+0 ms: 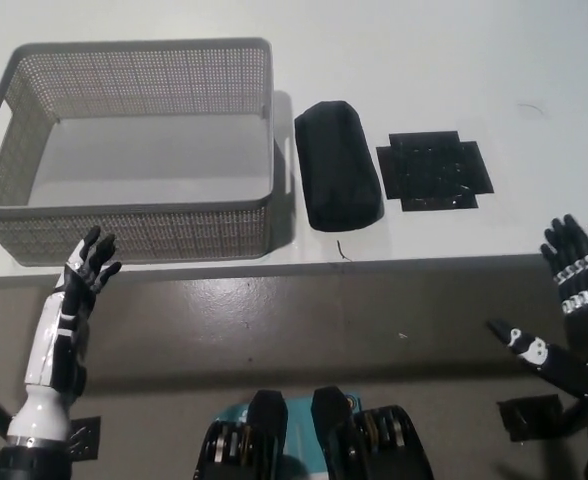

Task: Use the right hand to push the pencil case on the right hand side to the container on the left side

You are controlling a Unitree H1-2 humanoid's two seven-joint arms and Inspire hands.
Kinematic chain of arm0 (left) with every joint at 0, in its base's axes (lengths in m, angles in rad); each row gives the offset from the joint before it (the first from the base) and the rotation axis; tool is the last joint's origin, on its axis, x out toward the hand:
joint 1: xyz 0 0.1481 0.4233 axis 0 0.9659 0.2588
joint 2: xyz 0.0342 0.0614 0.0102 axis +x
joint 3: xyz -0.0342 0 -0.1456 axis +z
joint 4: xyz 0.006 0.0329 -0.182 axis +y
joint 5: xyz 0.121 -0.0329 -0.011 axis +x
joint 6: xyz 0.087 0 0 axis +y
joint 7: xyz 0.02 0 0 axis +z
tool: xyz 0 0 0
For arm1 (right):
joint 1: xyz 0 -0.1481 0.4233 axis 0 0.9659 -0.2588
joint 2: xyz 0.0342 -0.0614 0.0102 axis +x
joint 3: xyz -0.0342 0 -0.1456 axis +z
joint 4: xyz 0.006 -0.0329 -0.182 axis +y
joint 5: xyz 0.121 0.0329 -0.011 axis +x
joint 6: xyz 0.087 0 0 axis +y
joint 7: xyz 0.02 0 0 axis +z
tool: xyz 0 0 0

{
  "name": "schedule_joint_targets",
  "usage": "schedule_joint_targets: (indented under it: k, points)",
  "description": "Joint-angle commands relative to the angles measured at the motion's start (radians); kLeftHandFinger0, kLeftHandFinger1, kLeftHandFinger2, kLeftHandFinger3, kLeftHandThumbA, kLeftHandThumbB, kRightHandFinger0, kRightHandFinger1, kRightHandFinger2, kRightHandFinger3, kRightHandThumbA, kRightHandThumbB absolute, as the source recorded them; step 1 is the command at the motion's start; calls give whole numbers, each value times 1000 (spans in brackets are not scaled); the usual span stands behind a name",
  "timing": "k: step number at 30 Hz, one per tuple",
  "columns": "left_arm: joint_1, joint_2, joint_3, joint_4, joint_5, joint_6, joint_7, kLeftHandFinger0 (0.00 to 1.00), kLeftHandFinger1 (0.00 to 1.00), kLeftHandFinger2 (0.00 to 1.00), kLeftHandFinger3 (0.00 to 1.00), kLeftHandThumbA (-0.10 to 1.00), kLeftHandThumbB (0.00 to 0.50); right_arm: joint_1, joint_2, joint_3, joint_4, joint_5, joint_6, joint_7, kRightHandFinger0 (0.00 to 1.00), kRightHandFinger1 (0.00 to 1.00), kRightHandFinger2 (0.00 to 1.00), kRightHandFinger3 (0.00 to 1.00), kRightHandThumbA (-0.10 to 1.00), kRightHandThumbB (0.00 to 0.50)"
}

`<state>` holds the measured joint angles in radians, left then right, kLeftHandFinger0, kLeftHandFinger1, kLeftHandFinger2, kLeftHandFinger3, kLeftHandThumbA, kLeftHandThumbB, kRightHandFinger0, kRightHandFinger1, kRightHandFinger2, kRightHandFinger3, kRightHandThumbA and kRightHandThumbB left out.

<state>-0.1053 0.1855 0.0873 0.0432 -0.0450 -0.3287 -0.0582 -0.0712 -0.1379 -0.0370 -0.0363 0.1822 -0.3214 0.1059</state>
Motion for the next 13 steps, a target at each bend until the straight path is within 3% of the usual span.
schedule_joint_targets:
  k: [1,9,13]
  points:
    - [-14,17,8,-36,0,3,-2,1000,1000,1000,1000,1000,97,-53,-9,10,34,11,-24,36,1000,1000,1000,1000,1000,268]
    - [-11,15,6,-47,2,14,-5,1000,1000,1000,1000,1000,72,-73,12,11,54,22,-12,28,1000,1000,1000,1000,1000,266]
    - [-11,13,4,-35,-2,-2,-8,1000,1000,1000,1000,1000,99,-74,18,9,62,27,2,24,1000,1000,1000,1000,1000,272]
